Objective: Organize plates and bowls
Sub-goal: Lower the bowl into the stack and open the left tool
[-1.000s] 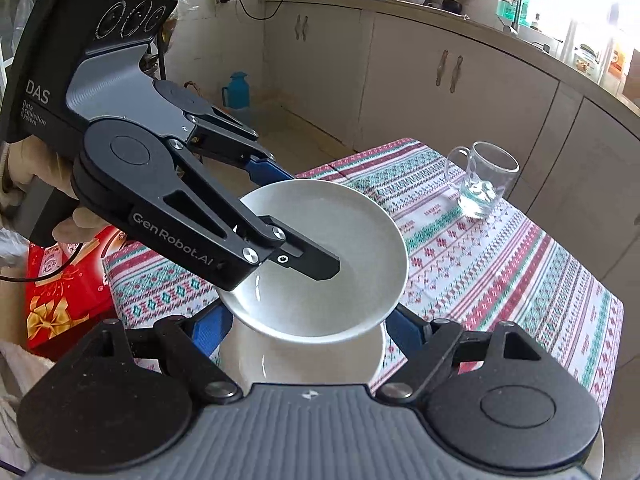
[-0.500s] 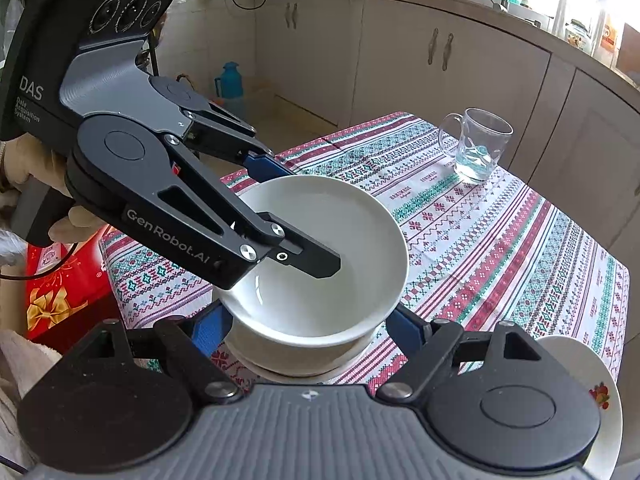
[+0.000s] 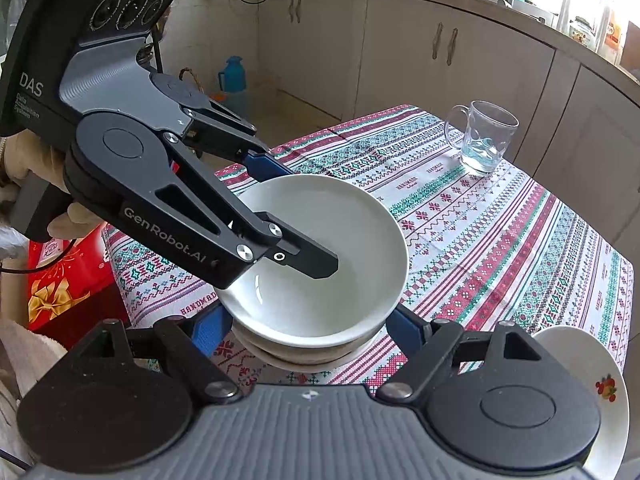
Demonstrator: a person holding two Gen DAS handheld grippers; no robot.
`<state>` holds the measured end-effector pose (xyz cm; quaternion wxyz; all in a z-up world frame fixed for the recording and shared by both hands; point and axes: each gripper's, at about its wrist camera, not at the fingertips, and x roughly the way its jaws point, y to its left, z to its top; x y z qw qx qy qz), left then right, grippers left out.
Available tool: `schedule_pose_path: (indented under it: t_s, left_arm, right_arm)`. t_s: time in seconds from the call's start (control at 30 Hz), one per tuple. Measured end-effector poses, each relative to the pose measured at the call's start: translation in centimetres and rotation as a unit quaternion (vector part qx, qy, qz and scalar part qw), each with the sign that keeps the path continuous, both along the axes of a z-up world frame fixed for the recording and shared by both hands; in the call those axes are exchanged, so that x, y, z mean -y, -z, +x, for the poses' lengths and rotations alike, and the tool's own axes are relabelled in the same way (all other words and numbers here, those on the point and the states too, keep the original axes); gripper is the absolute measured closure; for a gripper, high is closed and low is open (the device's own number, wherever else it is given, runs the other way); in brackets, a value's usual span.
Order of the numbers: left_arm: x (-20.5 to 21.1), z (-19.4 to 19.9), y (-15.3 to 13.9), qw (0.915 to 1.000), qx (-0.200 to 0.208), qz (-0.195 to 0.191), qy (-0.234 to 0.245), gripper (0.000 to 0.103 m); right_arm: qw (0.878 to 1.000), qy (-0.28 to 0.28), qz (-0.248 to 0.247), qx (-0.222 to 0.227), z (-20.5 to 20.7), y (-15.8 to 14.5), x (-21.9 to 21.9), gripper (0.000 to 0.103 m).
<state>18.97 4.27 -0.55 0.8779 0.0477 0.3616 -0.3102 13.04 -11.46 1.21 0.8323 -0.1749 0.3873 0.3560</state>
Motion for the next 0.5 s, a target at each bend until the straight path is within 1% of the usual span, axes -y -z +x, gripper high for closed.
schedule_pose_path:
  t_s: [0.1,0.17,0.2,0.23,0.27,0.3,0.33,0.43,0.5]
  left_arm:
    - [-0.1,0.1,0.3,1.0000,-0.003,-0.001,-0.001,0.047]
    - [-0.2,0.1,0.5,1.0000,-0.002,-0.005,-0.001,0.042]
    - [-0.3,0.0,0.5,1.0000,0.000,-0.006,-0.002,0.035]
    - [-0.3,-0.1,0.5,1.0000,0.002,-0.007,-0.002,0.029]
    - [-0.4,-0.2,0.5,1.0000,0.005,-0.009,-0.001,0.026]
    - [-0.5,-0.3,0.4,0.9999,0.010,-0.011,-0.002,0.021]
    - [-0.6,-0.5,0.3,0.9998,0.016,-0.011,-0.003,0.018]
    - [-1.3,-1.0,0.0,0.9993,0.032,-0.018,-0.009,0.011]
    - [-1.8,-1.3,-0.2,0.9987,0.045,-0.023,-0.014,0.009]
  right_arm:
    - [1.000,-0.001,-0.002,0.000,0.0,0.0,0.0,0.016]
    - [1.000,-0.002,-0.002,0.000,0.0,0.2,0.0,0.014]
    - [1.000,0.000,0.000,-0.001,0.0,0.2,0.0,0.013]
    - [1.000,0.002,0.001,0.000,0.0,0.3,0.0,0.011]
    - [1.000,0.002,0.003,0.004,-0.1,0.3,0.1,0.004]
    - [1.000,0.002,0.009,0.008,-0.2,0.2,0.1,0.001]
    - [1.000,0.000,0.015,0.011,-0.3,0.1,0.2,0.000]
    - [1.000,-0.003,0.015,0.018,-0.7,-0.2,0.2,0.000]
    - [1.000,-0.003,0.008,0.023,-1.0,-0.3,0.2,0.000]
